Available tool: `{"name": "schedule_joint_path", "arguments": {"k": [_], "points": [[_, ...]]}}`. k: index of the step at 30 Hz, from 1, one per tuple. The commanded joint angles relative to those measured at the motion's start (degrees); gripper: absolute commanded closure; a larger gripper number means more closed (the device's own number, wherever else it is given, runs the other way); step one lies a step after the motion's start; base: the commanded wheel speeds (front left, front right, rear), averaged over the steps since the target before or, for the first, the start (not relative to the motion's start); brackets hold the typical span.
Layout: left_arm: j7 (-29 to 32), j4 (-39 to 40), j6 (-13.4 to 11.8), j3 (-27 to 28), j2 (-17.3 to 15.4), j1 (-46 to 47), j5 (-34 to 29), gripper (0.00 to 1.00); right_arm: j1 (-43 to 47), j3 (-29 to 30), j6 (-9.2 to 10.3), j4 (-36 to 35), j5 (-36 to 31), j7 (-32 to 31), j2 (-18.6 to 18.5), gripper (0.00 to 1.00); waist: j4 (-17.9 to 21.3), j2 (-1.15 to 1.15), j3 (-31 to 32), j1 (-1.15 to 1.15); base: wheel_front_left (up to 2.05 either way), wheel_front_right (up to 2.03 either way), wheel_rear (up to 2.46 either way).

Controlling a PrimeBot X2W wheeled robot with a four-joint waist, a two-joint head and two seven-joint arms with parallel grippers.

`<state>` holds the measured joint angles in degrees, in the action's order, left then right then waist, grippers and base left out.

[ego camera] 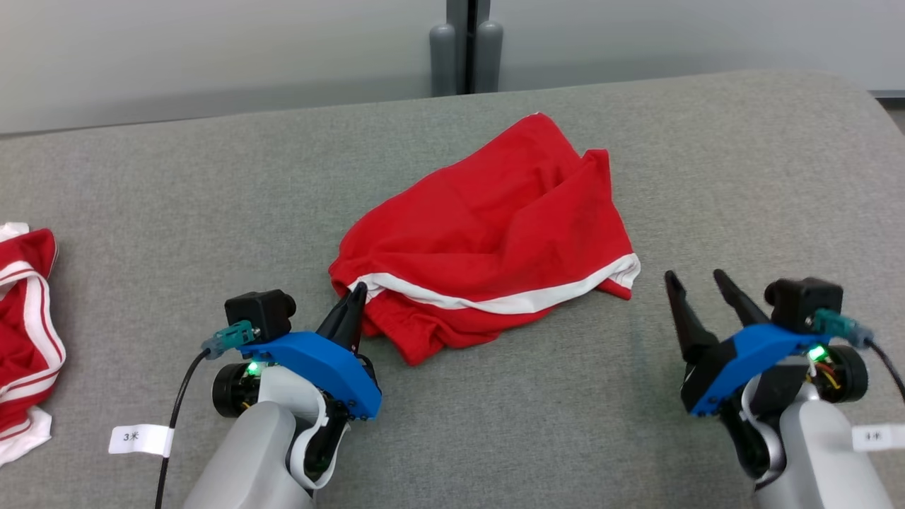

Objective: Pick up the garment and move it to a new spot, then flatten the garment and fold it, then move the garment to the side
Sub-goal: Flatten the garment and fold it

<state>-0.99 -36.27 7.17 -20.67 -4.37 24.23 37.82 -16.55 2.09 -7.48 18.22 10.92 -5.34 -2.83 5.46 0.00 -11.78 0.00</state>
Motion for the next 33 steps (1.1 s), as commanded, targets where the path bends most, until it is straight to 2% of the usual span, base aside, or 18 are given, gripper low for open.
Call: {"name": "schedule_joint_path", "arguments": {"k": [1,7,14,15,16,17,18,19,27,33], "points": [[-0.5,0.8,0.4,-0.4,-0.4,-0.6,0.2,1.0,-2.0,1.0,-0.03,1.4,0.1,-1.5,-0.1,0.0,-0.8,0.0,-0.7,0.0,0.0,0.0,0.0],[-0.9,2.9,0.4,-2.6,-1.3,0.4,0.8,1.0,-8.7,1.8,-0.03,9.2,1.3,-6.2,-0.1,0.0,-2.4,0.0,-2.6,0.0,0.0,0.0,0.0],[-1.1,3.6,0.5,-4.3,-2.1,1.6,1.5,1.0,-15.4,0.7,-0.03,20.2,-1.2,-6.8,-0.1,0.0,-3.0,0.0,-4.8,0.0,0.0,0.0,0.0],[-1.2,3.7,0.5,-4.5,-2.2,1.9,1.6,1.0,-16.2,0.2,-0.03,21.6,-0.9,-6.6,-0.1,0.07,-3.0,0.0,-5.1,0.0,0.0,0.0,0.0],[-1.3,3.7,0.5,-4.7,-2.2,2.2,1.7,1.0,-16.7,-0.3,-0.03,23.0,-0.9,-6.4,-0.1,0.27,-3.1,0.0,-5.3,0.0,0.0,0.0,0.0],[-1.3,3.7,0.5,-4.9,-2.2,2.4,1.8,1.0,-17.1,-0.8,-0.04,24.2,-1.1,-6.1,0.0,0.67,-3.1,0.0,-5.5,0.0,0.0,0.0,0.0],[-1.5,3.6,0.5,-5.0,-2.3,2.4,1.9,1.0,-17.5,-1.2,-0.04,25.3,-1.1,-5.8,0.0,0.87,-3.1,0.0,-5.6,0.0,0.0,0.0,0.0],[-1.6,3.5,0.5,-5.1,-2.4,2.5,2.0,1.0,-17.8,-1.5,-0.04,26.2,-0.8,-5.4,0.0,1.0,-3.0,0.0,-5.7,0.0,0.0,0.0,0.0],[-3.4,3.0,0.5,-5.0,-3.1,2.2,2.6,1.0,-18.4,-0.7,-0.02,27.3,-1.4,0.0,-0.2,1.0,-2.2,0.0,-4.2,0.0,0.0,0.0,0.0],[-6.0,8.4,0.5,-4.6,-4.3,0.1,5.8,1.0,-14.6,-1.8,-0.02,18.2,1.0,2.6,-0.1,1.0,-1.5,0.0,-0.2,0.0,0.0,0.0,0.0]]}}
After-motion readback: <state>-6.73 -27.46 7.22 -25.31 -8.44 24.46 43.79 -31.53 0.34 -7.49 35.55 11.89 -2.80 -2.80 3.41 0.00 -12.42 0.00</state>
